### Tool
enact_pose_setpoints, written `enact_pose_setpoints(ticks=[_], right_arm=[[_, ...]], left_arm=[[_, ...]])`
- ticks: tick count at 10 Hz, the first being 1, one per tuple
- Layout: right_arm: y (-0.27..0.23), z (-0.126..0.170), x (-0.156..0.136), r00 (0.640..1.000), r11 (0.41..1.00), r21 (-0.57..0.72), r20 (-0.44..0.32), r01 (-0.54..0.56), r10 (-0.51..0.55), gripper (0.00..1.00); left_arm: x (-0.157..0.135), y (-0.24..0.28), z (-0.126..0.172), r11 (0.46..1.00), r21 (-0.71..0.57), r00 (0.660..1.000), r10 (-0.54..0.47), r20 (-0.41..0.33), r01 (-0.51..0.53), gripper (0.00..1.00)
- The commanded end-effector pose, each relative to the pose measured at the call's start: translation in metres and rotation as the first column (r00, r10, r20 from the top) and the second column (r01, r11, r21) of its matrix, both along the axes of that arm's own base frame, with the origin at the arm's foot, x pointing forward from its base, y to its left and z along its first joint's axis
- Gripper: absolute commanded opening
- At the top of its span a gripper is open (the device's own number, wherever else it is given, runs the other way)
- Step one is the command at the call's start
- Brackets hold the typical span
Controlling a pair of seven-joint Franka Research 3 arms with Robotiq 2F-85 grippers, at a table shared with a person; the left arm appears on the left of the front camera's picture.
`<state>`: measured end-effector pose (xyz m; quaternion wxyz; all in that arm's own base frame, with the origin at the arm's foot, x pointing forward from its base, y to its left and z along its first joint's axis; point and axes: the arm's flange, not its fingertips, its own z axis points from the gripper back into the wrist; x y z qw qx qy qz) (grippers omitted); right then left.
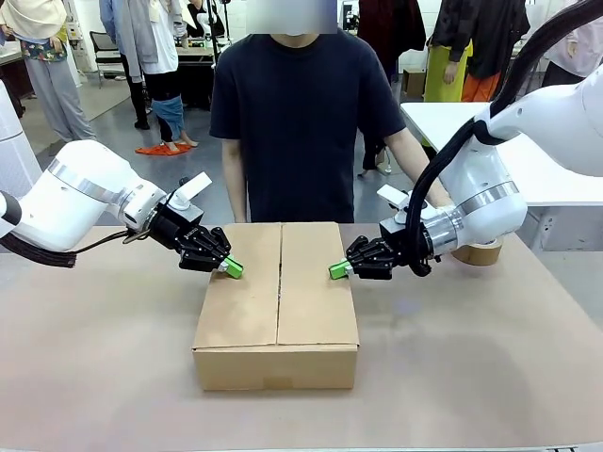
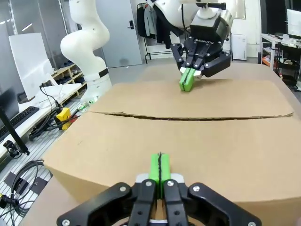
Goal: Wrap the clocks to prevent damage.
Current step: Push the left (or right) flap of the Package Box to close it, then after the human seals the box with tape, release both hands from the side flaps of the Package Box.
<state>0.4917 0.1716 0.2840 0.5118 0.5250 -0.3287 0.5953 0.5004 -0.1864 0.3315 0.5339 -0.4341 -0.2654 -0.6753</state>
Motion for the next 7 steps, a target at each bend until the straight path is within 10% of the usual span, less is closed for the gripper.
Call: enact_pose_setpoints(ticks=[1,7], right_arm=[[0.0017,-0.0009,-0.0004,1.000,1.000,0.005,-0.008,0.004,-0.004,0.01],[0.0017,-0.0009,-0.0004,1.000,1.000,0.005,-0.008,0.004,-0.004,0.01]], left_arm=[[0.0017,-0.0009,-0.0042,1.000,0.002,1.000,-0.002,-0.006,0.002,0.00],[0.0017,-0.0009,-0.0042,1.000,0.002,1.000,-0.002,-0.006,0.002,0.00]])
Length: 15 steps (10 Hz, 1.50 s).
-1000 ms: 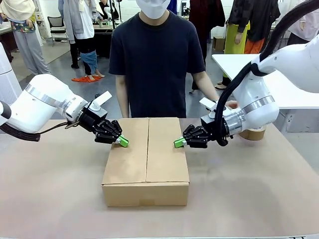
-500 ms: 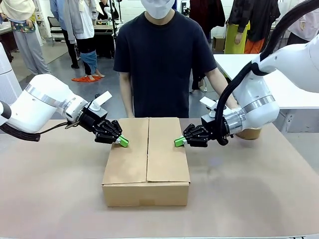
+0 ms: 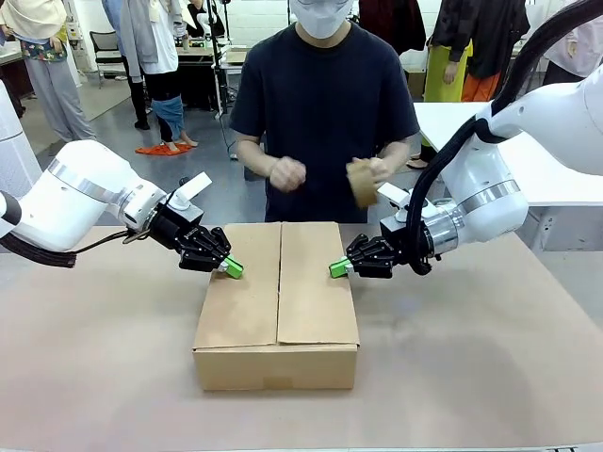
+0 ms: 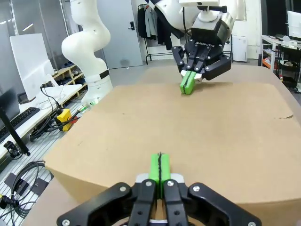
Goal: Wrap the clocks to prevent damage.
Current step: After the human seals the box with tape, release both hands from the side flaps of the Package Box.
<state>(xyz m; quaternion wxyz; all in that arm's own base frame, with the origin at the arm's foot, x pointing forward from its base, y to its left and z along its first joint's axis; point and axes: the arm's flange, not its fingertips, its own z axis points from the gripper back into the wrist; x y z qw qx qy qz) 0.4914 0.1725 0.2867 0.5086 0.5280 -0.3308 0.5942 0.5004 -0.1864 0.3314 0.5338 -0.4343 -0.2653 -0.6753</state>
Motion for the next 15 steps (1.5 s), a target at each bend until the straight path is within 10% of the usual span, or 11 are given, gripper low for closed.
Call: enact_pose_setpoints(ticks=[1,15], right_arm=[[0.0008,-0.0037,-0.0001,1.000,1.000,-0.005,-0.008,0.007,-0.007,0.01],[0.0008,-0.0037,-0.0001,1.000,1.000,-0.005,-0.008,0.007,-0.007,0.01]], left_arm=[[0.0017,-0.0009,-0.0041,1.000,0.002,1.000,-0.002,-0.006,0.002,0.00],[0.0017,-0.0009,-0.0041,1.000,0.002,1.000,-0.002,-0.006,0.002,0.00]])
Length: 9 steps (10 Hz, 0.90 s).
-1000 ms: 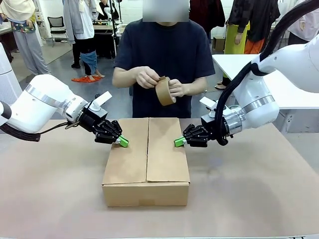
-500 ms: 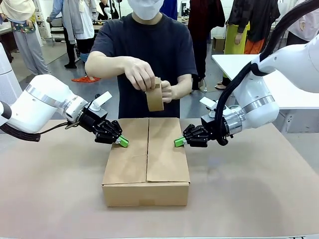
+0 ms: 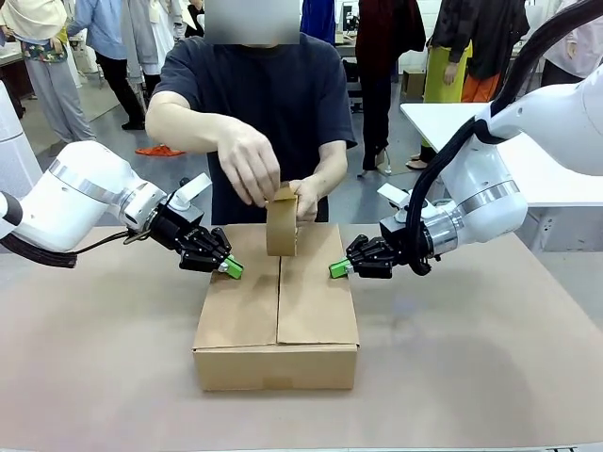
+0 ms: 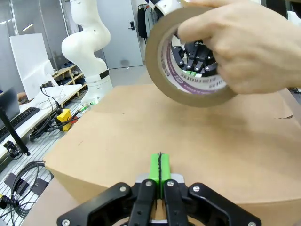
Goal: Wrap the clocks to prevent damage.
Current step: After the human seals the box with tape, release both hands from the side flaps of the Package Box.
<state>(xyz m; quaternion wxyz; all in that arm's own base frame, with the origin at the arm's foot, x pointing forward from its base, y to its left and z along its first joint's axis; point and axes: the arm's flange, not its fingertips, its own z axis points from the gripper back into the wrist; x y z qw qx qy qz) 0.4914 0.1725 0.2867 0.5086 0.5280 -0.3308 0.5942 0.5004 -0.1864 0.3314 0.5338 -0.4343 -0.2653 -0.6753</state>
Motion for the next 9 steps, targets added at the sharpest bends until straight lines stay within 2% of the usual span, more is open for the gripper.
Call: enact_pose_setpoints(ticks=[1,9], right_arm=[[0.0008,-0.0037,-0.0001,1.000,1.000,-0.005,-0.008,0.007,-0.007,0.01],[0.0008,-0.0037,-0.0001,1.000,1.000,-0.005,-0.008,0.007,-0.007,0.01]], left_arm=[[0.0017,-0.0009,-0.0041,1.000,0.002,1.000,-0.002,-0.005,0.002,0.00],[0.0017,-0.0009,-0.0041,1.000,0.002,1.000,-0.002,-0.005,0.002,0.00]])
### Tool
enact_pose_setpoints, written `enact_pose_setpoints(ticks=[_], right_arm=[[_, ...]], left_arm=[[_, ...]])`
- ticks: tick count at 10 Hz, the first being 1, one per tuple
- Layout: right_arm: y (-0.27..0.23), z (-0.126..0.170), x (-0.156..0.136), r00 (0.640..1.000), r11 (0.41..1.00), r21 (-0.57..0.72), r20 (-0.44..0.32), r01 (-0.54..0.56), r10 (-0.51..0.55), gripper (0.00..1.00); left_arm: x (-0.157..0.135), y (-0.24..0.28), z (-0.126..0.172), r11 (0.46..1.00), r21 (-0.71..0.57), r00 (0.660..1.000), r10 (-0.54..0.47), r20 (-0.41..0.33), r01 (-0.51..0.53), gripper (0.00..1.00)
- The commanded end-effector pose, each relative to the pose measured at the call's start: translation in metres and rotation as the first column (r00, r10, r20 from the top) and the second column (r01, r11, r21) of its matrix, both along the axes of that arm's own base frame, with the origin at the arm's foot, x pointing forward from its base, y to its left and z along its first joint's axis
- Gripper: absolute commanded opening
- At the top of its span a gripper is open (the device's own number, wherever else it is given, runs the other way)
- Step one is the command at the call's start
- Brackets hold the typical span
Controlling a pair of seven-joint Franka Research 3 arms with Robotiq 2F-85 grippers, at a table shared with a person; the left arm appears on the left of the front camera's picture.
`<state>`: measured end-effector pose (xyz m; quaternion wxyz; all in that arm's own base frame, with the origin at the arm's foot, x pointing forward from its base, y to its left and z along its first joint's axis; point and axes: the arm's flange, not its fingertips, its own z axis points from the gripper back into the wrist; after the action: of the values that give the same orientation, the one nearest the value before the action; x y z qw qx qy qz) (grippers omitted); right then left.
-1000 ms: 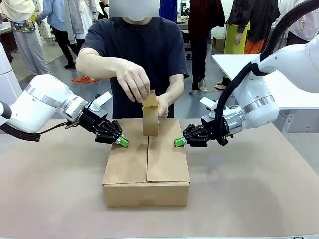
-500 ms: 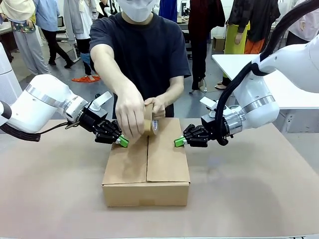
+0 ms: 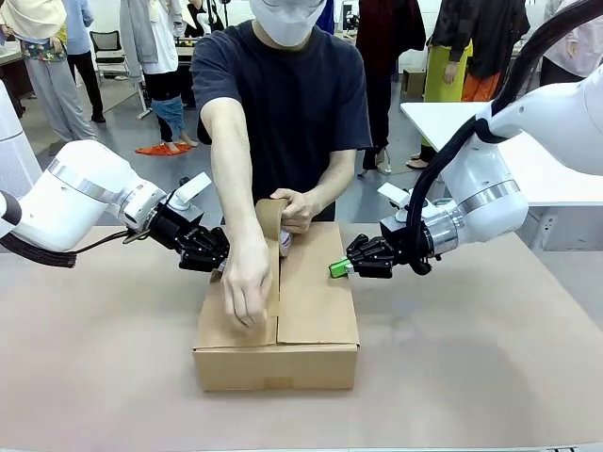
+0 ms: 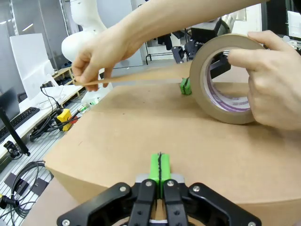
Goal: Wrap the clocks to prevent damage.
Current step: After the human seals the box with tape, release both hands from the side flaps of the Package Box.
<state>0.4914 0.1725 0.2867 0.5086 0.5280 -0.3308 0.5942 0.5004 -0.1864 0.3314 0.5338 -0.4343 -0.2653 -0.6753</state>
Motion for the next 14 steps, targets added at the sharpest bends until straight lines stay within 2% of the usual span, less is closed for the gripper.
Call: enact_pose_setpoints(ticks=[1,14], right_arm=[[0.0008,-0.0037,-0.0001,1.000,1.000,-0.005,-0.008,0.007,-0.007,0.01],[0.0008,-0.0037,-0.0001,1.000,1.000,-0.005,-0.008,0.007,-0.007,0.01]], left_arm=[[0.0017,-0.0009,-0.0041,1.000,0.002,1.000,-0.002,-0.005,0.002,0.00],[0.0017,-0.0009,-0.0041,1.000,0.002,1.000,-0.002,-0.005,0.002,0.00]])
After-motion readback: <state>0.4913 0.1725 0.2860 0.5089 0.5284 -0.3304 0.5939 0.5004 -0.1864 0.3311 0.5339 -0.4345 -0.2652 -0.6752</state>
